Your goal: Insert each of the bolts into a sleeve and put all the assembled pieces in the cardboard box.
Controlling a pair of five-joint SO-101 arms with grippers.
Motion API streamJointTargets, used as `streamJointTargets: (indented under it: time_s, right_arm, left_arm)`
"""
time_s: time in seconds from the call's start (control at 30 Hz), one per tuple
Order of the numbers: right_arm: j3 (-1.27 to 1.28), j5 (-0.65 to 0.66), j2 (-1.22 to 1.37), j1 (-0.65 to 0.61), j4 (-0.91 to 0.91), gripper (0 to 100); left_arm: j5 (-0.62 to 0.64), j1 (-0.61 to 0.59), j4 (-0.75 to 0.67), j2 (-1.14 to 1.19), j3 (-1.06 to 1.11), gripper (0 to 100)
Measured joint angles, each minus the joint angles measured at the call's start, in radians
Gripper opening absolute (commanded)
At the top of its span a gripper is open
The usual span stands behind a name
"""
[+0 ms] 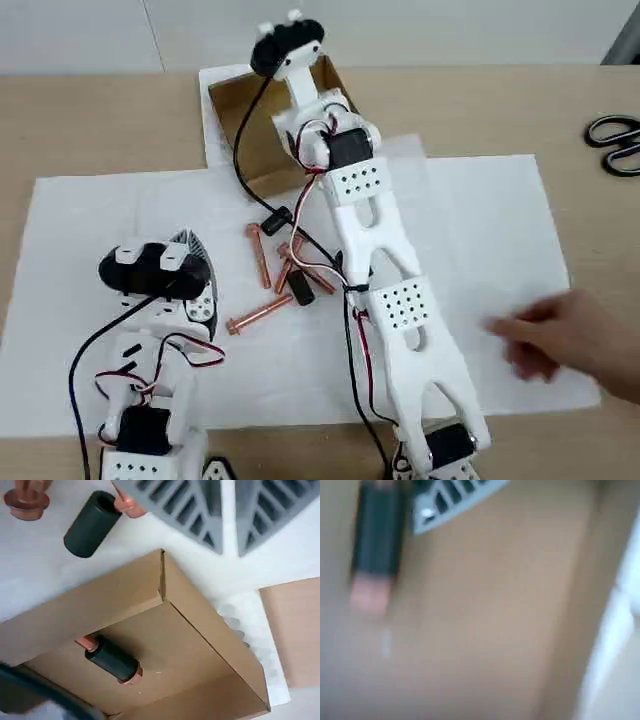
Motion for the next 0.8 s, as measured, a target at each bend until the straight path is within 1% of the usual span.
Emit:
streamJointTargets:
  time_s: [0.3, 0.37, 0.7, 0.8]
  right_arm:
    - [-0.002, 0.000, -0.212, -0.006, 0.334, 19.2]
    - [-0.002, 0.000, -0.249, -0.015, 0.382, 19.1]
    - [-0.002, 0.000, -0.361, -0.017, 0.428, 19.1]
    - [0.005, -0.032, -0.377, -0.017, 0.431, 19.1]
  left_arm:
    - [0.000, 0.002, 0.000, 0.000, 0.000, 1]
    - [0.000, 0.002, 0.000, 0.000, 0.000, 1]
    - [0.000, 0.002, 0.000, 0.000, 0.000, 1]
    - [0.000, 0.002, 0.000, 0.000, 0.000, 1]
